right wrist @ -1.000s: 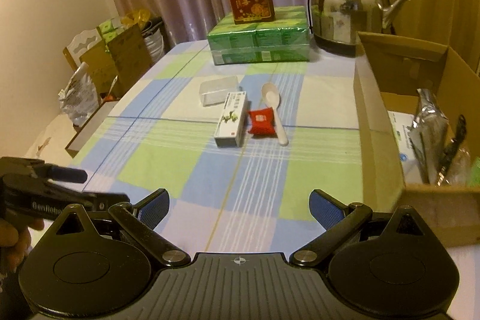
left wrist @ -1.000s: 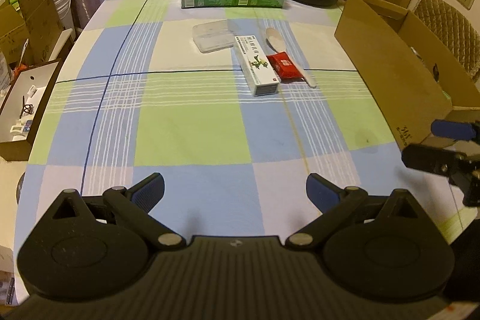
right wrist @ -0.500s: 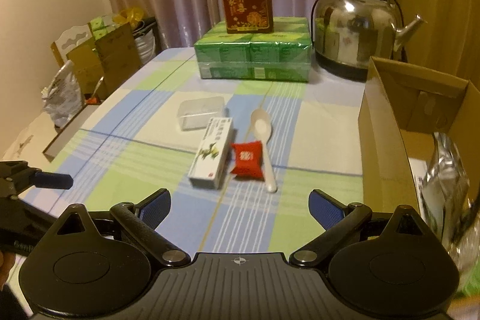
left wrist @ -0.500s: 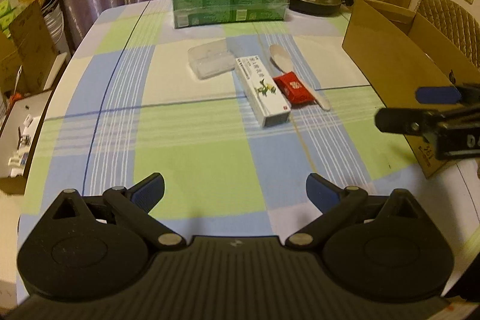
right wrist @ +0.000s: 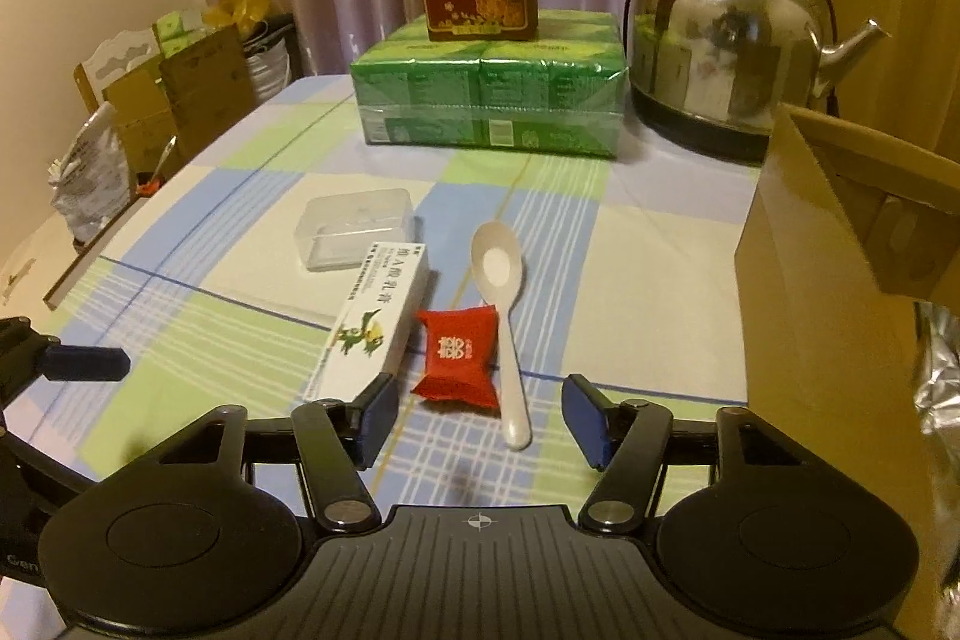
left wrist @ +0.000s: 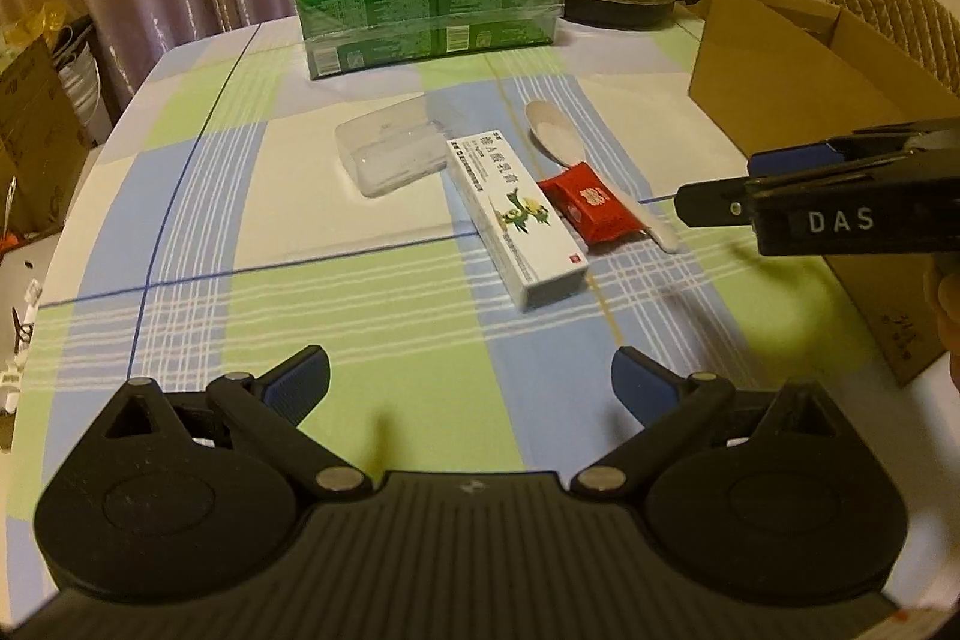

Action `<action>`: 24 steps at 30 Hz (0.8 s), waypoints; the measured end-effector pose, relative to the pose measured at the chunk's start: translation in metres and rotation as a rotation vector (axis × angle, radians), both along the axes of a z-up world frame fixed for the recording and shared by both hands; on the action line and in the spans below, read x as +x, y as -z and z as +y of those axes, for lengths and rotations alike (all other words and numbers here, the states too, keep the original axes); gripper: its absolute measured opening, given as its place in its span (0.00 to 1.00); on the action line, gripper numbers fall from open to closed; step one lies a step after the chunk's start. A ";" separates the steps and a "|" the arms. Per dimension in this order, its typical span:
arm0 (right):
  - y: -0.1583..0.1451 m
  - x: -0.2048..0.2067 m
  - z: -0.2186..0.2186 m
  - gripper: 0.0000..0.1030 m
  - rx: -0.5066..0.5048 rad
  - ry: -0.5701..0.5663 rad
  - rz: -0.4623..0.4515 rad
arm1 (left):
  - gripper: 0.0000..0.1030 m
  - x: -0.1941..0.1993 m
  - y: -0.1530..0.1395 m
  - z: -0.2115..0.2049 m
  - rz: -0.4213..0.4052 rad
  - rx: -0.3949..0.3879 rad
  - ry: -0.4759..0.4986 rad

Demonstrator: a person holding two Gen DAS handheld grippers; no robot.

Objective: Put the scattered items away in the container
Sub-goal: 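Lower the right tool onto the white plastic spoon and close it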

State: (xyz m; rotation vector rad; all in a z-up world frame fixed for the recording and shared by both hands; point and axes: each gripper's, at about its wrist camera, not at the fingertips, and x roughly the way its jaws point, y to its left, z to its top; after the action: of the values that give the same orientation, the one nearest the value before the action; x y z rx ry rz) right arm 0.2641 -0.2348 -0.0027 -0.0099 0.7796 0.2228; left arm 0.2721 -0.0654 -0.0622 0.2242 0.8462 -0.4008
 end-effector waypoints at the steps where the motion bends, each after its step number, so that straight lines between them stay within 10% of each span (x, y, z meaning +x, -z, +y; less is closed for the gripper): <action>1: 0.003 0.003 0.000 0.47 -0.004 0.004 0.002 | 0.96 0.003 0.002 -0.001 -0.003 0.003 0.002; 11: 0.033 0.035 0.000 0.22 -0.026 0.067 0.023 | 0.96 0.024 0.014 -0.005 0.006 -0.027 0.006; 24: 0.059 0.054 0.009 0.14 -0.076 0.000 0.030 | 0.96 0.037 0.019 -0.002 0.015 -0.063 0.001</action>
State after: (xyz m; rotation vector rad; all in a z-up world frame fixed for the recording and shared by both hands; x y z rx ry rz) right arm 0.3182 -0.2263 -0.0612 -0.0789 0.8179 0.1939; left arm 0.3092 -0.0673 -0.0815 0.1641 0.8470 -0.4300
